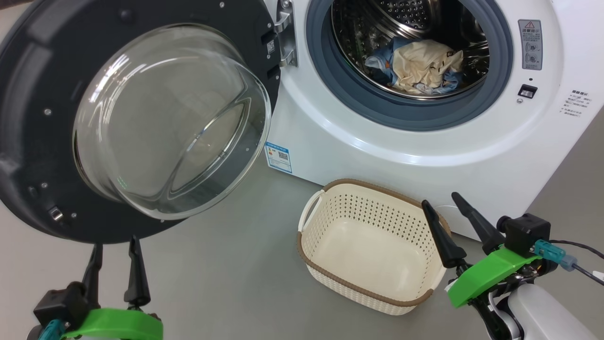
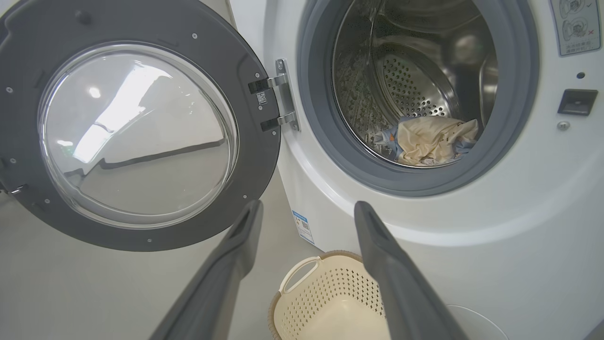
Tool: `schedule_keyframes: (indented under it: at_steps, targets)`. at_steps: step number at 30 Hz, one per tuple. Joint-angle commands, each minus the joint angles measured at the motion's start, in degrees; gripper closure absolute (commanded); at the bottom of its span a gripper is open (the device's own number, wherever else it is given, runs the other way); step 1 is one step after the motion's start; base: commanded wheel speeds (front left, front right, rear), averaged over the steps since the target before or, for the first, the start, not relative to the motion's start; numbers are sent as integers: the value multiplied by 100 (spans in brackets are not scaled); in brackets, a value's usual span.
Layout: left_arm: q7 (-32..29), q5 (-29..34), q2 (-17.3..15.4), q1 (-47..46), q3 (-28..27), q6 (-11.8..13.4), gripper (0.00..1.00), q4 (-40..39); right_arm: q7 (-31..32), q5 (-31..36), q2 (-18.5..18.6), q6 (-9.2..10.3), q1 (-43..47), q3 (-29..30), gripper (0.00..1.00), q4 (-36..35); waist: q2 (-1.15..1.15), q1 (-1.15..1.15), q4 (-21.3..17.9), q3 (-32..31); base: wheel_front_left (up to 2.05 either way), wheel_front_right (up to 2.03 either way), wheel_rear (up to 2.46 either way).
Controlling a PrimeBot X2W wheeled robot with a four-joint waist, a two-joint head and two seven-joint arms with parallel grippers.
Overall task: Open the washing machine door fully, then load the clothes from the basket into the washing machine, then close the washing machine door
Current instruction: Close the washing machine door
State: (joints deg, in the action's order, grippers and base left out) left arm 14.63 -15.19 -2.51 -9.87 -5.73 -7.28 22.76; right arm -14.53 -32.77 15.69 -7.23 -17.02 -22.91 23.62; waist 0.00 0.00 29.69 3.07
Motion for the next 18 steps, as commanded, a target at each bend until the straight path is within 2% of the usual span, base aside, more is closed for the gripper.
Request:
schedule_keyframes:
  at_steps: [1, 18]
  targets:
    - [37, 0, -73, -5, -206, -21, 0, -128, -47, -113, 65, -25, -32, -119, 0, -93, 0, 0, -1, -5, 0, 0, 0]
    - [37, 7, -54, 5, -220, -21, 0, -121, -47, -197, 91, -25, -25, -152, 0, -72, 0, 0, -24, -26, 0, 0, 0]
